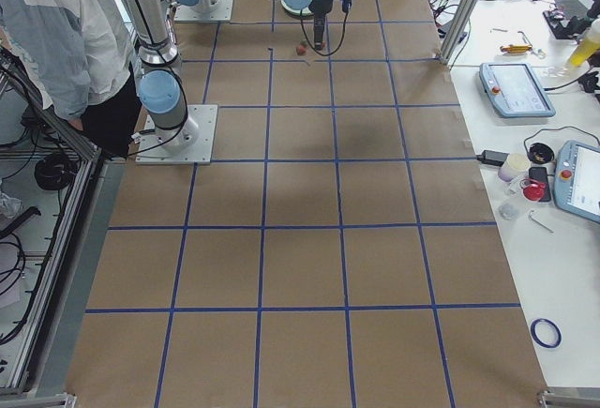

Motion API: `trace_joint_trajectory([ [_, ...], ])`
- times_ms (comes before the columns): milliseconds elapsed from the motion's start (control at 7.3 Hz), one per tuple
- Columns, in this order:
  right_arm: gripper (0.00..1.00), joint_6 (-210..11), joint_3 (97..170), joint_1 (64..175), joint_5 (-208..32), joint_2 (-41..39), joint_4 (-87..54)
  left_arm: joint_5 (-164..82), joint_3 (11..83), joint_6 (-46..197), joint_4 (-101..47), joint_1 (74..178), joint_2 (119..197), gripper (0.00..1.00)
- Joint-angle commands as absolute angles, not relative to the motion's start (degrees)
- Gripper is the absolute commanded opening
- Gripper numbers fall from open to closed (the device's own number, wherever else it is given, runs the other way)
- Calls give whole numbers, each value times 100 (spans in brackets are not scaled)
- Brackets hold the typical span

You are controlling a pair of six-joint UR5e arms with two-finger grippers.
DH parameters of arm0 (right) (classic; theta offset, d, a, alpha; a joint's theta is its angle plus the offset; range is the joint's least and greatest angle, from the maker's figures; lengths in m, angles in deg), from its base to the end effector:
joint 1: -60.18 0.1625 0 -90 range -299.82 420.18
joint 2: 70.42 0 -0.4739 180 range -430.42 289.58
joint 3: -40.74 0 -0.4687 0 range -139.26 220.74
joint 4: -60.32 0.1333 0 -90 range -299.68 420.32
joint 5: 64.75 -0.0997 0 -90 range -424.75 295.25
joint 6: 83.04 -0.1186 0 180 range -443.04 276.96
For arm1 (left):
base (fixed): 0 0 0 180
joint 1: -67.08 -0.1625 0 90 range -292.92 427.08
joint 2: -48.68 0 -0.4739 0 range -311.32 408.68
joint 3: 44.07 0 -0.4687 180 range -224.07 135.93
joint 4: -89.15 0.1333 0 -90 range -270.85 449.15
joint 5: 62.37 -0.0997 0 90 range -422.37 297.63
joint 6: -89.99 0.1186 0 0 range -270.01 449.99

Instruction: Collect all strawberries into plate

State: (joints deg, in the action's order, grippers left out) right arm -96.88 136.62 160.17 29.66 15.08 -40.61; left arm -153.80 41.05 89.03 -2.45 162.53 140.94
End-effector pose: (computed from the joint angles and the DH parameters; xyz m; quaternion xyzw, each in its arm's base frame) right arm 0.2262 -0.5684 0.4332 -0.0338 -0.9987 0.0126 0.0367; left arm -0.1857 -0.5737 0.5407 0.0391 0.9991 -0.0096 0.0120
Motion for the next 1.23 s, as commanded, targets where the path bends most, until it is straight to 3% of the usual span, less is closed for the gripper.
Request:
trace_joint_trajectory([
  [0, 100, -8924, 12823, 15914, 3026, 1695, -2799, -15378, 4110, 8903, -252, 16253, 14096, 100],
  [274, 100, -8875, 12433, 15879, 2982, 1756, -2513, -15369, 4223, 8903, -243, 16253, 14088, 100],
  [1096, 100, -8128, 12397, 15431, 2490, 1800, -2632, -15325, 4242, 8797, -208, 16261, 14158, 100],
])
